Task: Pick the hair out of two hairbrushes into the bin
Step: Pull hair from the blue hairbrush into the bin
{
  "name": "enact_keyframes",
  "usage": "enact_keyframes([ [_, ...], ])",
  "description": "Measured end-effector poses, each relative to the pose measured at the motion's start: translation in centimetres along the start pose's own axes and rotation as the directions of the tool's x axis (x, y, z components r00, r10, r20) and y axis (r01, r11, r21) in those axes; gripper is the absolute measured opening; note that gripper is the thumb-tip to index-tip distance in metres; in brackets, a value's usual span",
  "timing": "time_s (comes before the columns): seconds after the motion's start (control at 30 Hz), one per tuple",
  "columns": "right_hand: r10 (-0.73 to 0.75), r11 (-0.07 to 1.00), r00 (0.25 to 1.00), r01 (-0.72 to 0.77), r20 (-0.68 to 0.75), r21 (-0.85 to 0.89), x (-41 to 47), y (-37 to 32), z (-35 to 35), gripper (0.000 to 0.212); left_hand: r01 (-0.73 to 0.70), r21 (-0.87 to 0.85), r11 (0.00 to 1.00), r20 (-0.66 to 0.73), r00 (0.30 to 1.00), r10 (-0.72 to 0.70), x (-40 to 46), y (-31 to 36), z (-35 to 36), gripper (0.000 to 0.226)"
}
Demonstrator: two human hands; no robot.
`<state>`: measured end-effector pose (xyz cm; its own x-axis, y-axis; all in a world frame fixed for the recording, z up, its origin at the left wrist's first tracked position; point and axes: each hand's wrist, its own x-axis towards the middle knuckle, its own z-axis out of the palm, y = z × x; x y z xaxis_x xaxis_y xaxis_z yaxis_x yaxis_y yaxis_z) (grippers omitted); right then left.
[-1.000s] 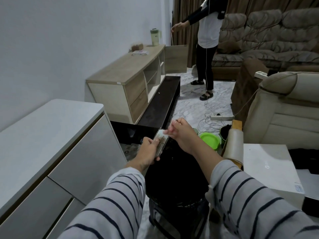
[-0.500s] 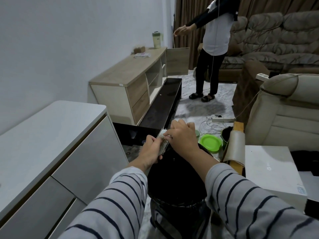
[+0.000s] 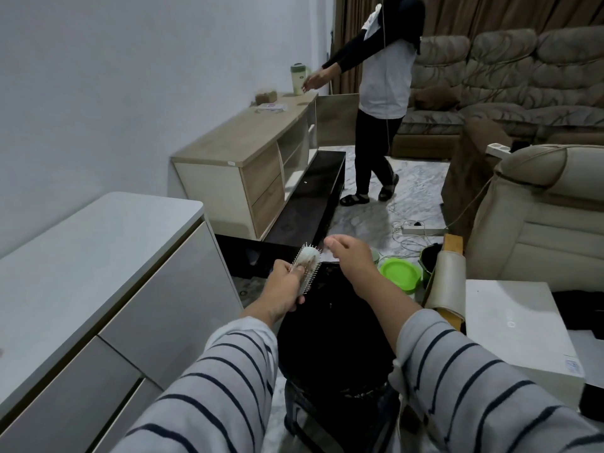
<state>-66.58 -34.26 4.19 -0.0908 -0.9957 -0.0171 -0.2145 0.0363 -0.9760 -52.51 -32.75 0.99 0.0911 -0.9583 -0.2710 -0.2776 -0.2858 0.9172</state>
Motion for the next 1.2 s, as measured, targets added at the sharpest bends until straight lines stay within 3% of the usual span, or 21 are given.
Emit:
enact_keyframes([
  [0.23, 0.143, 0.917, 0.970, -0.205, 0.199, 0.341, 0.6, -0.4, 0.5, 0.024, 0.005, -0.008, 1.000, 0.025, 1.000, -0.005, 0.2, 0.1, 0.2, 0.016],
  [0.3, 0.123, 0.968, 0.980, -0.154, 0.156, 0.200, 0.5, -0.4, 0.5, 0.017, 0.002, -0.009, 1.000, 0.022, 1.000, -0.001, 0.3, 0.2, 0.1, 0.016],
  [0.37, -0.015, 0.996, 0.991, 0.025, 0.131, -0.080, 0.1, -0.4, 0.2, 0.009, -0.007, -0.013, 1.000, 0.008, 1.000, 0.007, 0.4, 0.2, -0.1, 0.018],
  [0.4, -0.114, 0.962, 0.981, 0.148, 0.155, -0.231, 0.1, 0.0, 0.0, 0.010, -0.011, -0.018, 1.000, 0.003, 1.000, 0.011, 0.3, 0.3, -0.2, 0.020],
  [0.47, -0.306, 0.794, 0.925, 0.378, 0.225, -0.476, 0.3, 1.2, -0.2, 0.019, -0.007, -0.032, 0.999, 0.000, 1.000, 0.007, 0.2, 0.5, -0.3, 0.022],
  [0.53, -0.437, 0.668, 0.867, 0.490, 0.239, -0.560, 0.5, 1.9, -0.2, 0.019, 0.003, -0.051, 0.999, 0.010, 1.000, -0.002, 0.1, 0.7, -0.4, 0.023],
  [0.63, -0.506, 0.652, 0.847, 0.499, 0.162, -0.571, 0.9, 2.0, -0.2, 0.009, -0.040, 0.010, 0.999, 0.029, 0.999, 0.040, -0.1, 0.7, -0.4, 0.030],
  [0.73, -0.360, 0.835, 0.929, 0.359, 0.079, -0.417, 0.7, 1.0, -0.1, 0.010, -0.045, 0.024, 0.999, 0.015, 0.999, 0.044, -0.1, 0.6, -0.5, 0.025],
  [0.8, -0.166, 0.975, 0.982, 0.177, 0.088, -0.137, 0.4, 0.0, 0.0, 0.013, -0.030, 0.022, 0.999, 0.014, 0.999, 0.030, 0.0, 0.7, -0.5, 0.024],
  [0.83, -0.102, 0.994, 0.988, 0.097, 0.112, 0.043, 0.3, -0.4, 0.1, 0.017, -0.027, 0.034, 0.999, 0.017, 1.000, 0.027, 0.0, 0.8, -0.5, 0.024],
  [0.9, -0.006, 0.933, 0.980, -0.067, 0.200, 0.354, 0.3, -0.9, 0.1, 0.020, -0.026, 0.056, 0.998, 0.016, 1.000, 0.025, 0.0, 0.7, -0.4, 0.024],
  [0.97, 0.059, 0.862, 0.959, -0.189, 0.277, 0.470, 0.3, -0.9, 0.1, 0.020, -0.023, 0.057, 0.998, 0.009, 1.000, 0.022, 0.0, 0.7, -0.4, 0.024],
  [1.0, 0.062, 0.890, 0.960, -0.177, 0.274, 0.420, 0.2, -0.7, 0.1, 0.021, -0.024, 0.050, 0.998, 0.006, 1.000, 0.024, 0.0, 0.8, -0.4, 0.024],
  [1.07, -0.066, 0.996, 0.978, 0.051, 0.197, 0.079, 0.3, 0.0, 0.0, 0.021, -0.035, 0.052, 0.998, 0.001, 0.999, 0.035, -0.1, 1.0, -0.5, 0.024],
  [1.13, -0.234, 0.900, 0.948, 0.295, 0.215, -0.320, 0.1, 0.9, -0.2, 0.014, -0.037, 0.066, 0.997, -0.007, 0.999, 0.037, -0.1, 1.1, -0.5, 0.025],
  [1.2, -0.300, 0.740, 0.917, 0.398, 0.263, -0.542, 0.2, 2.1, -0.6, 0.011, -0.017, 0.034, 0.999, -0.030, 0.999, 0.018, -0.2, 1.0, -0.7, 0.026],
])
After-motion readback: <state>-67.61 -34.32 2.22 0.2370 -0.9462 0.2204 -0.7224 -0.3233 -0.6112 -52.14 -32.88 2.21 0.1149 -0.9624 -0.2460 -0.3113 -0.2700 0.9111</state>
